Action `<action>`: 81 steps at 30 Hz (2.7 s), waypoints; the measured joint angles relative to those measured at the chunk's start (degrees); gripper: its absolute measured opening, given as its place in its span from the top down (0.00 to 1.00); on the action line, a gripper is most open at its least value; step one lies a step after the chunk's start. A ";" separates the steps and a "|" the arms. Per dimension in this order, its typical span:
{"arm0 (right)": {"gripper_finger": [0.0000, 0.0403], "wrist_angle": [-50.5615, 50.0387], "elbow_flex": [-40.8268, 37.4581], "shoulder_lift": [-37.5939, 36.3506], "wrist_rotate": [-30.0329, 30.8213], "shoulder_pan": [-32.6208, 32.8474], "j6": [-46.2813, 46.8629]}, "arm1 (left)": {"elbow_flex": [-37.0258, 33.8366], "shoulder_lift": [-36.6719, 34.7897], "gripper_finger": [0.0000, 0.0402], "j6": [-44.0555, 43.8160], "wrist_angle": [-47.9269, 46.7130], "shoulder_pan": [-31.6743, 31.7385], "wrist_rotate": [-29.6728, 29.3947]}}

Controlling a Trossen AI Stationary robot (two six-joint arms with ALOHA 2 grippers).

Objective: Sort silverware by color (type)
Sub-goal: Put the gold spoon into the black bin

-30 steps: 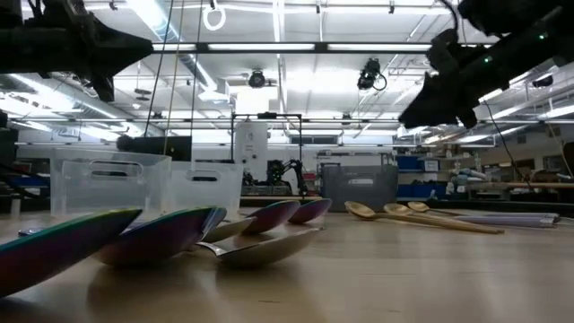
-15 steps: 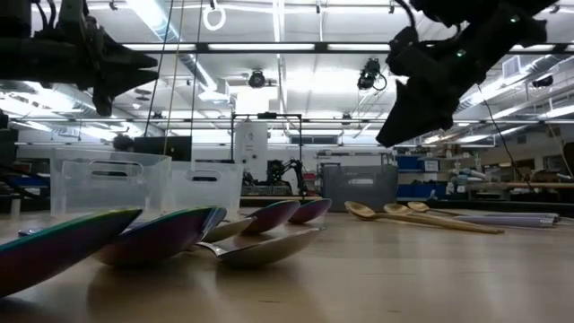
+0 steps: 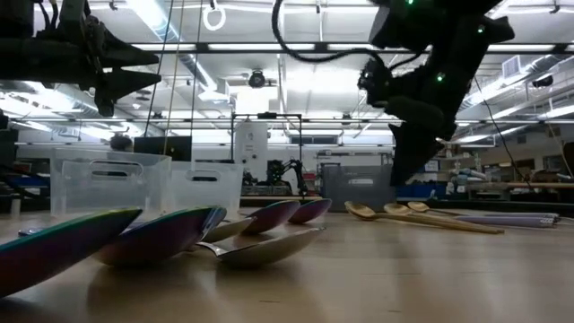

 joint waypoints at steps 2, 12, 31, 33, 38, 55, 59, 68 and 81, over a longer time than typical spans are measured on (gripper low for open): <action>0.64 -2.03 0.00 0.04 -2.63 -1.02 2.43 | 0.00 0.00 0.53 0.00 -0.04 0.01 0.00; 0.64 -4.38 -0.04 4.67 -5.31 -1.82 6.62 | 0.00 0.02 0.53 0.28 1.99 0.05 0.02; 0.94 -1.16 0.02 7.48 -7.10 -1.91 5.95 | 0.00 0.28 0.53 0.39 1.97 0.05 0.04; 0.97 -1.16 0.02 7.46 -7.13 -1.93 4.58 | 0.00 0.28 0.53 0.44 1.97 0.05 0.06; 0.96 -0.72 -0.04 7.48 -7.24 -1.93 4.39 | 0.01 0.28 0.53 0.55 1.97 0.05 0.04; 0.97 4.50 -0.20 -2.38 -6.37 -4.66 -0.55 | 0.00 0.31 0.53 -1.60 1.51 0.05 0.09; 0.97 8.17 -0.19 -5.06 -6.34 -6.37 -3.14 | 0.02 0.31 0.53 -2.36 0.60 0.05 0.23; 0.97 13.81 -0.13 -9.23 -9.30 -13.23 -8.72 | 2.90 8.63 0.53 -3.48 -1.20 0.03 1.67; 0.97 15.57 5.77 -10.25 -12.30 -23.22 -16.42 | 7.30 28.41 0.53 -1.57 8.33 -0.04 1.87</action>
